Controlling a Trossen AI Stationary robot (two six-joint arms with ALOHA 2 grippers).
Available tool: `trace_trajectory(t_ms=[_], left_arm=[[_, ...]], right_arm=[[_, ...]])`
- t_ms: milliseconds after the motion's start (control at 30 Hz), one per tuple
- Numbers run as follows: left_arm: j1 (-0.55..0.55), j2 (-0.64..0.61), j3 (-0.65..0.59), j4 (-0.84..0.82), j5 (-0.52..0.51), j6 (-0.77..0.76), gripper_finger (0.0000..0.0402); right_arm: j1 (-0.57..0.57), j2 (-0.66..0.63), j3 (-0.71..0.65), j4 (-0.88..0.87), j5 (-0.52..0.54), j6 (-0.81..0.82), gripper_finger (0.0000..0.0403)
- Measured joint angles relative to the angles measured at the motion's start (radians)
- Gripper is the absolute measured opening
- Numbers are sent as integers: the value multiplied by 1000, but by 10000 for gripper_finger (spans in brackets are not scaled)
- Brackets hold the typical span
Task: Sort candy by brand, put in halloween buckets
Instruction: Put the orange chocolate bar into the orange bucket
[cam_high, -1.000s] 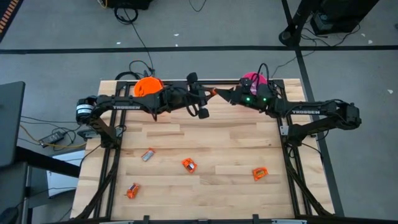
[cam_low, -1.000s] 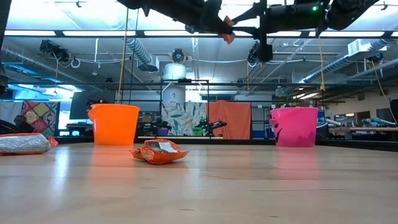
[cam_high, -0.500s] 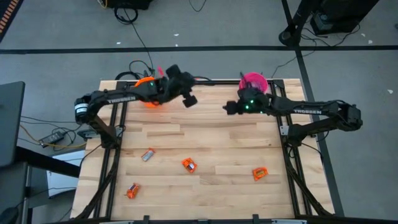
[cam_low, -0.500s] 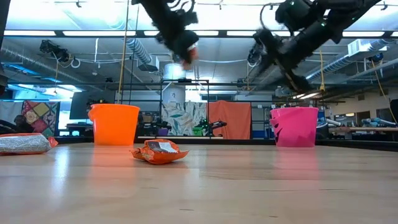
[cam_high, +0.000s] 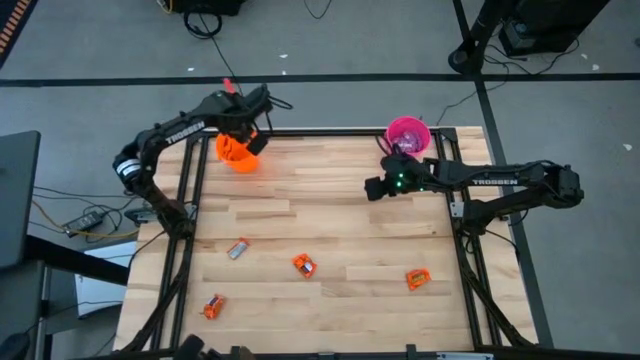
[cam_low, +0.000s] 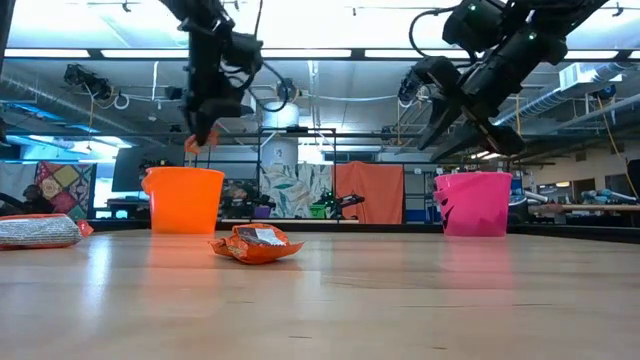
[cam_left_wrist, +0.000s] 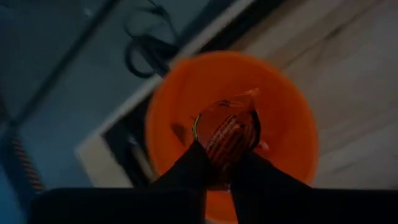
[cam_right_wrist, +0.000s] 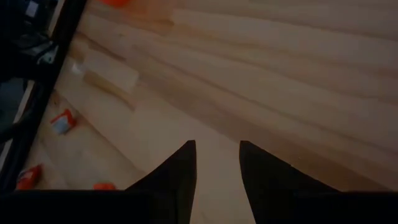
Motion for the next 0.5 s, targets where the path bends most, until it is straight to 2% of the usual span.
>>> trace_trajectory(t_ms=[133, 367, 500], left_arm=[[66, 3, -49, 6, 125, 5, 90], [103, 3, -79, 61, 135, 21, 186], [102, 3, -79, 60, 137, 9, 225]], right_arm=[[16, 0, 0, 0, -22, -6, 133], [44, 0, 0, -9, -71, -24, 133], [68, 0, 1, -44, -201, -145, 133]])
